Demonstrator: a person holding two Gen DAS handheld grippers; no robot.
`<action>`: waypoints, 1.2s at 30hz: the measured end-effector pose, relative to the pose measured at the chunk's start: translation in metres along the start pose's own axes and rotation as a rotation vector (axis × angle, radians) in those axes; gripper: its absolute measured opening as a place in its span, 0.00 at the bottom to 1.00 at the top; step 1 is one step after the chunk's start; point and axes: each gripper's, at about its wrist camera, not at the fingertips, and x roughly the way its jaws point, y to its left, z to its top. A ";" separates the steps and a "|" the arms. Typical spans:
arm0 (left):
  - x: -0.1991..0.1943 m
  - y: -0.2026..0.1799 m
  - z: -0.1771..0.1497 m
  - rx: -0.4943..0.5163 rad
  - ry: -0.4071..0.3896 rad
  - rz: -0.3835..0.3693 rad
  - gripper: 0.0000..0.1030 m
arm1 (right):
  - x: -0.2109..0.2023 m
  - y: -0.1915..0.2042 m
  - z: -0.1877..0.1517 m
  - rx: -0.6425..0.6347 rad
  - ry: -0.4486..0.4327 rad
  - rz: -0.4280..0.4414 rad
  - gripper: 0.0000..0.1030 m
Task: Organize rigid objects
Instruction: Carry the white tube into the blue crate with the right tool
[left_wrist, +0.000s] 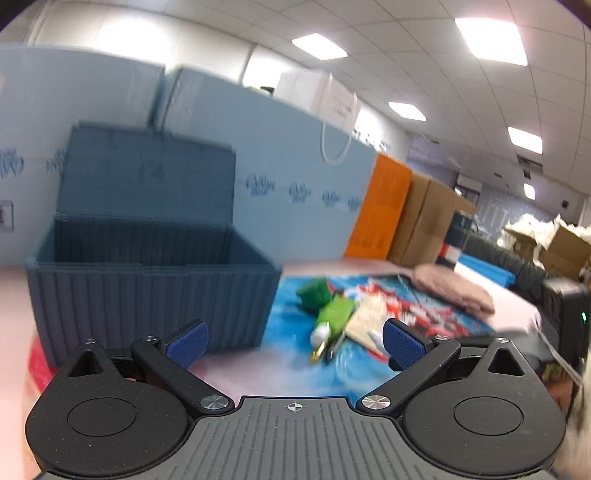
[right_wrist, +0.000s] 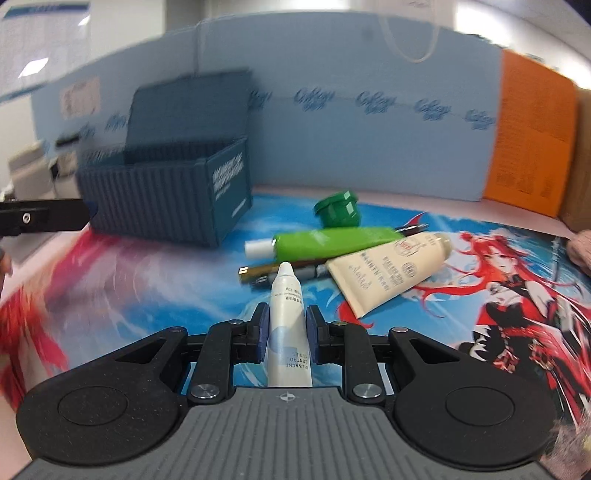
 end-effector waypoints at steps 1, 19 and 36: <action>-0.004 -0.001 0.009 0.000 -0.014 -0.001 0.99 | -0.006 0.001 0.003 0.031 -0.025 -0.001 0.19; -0.032 0.082 0.094 -0.187 -0.152 0.142 1.00 | 0.001 0.068 0.118 0.196 -0.423 0.197 0.19; -0.022 0.145 0.086 -0.385 -0.078 0.145 1.00 | 0.132 0.125 0.151 -0.215 -0.255 0.326 0.19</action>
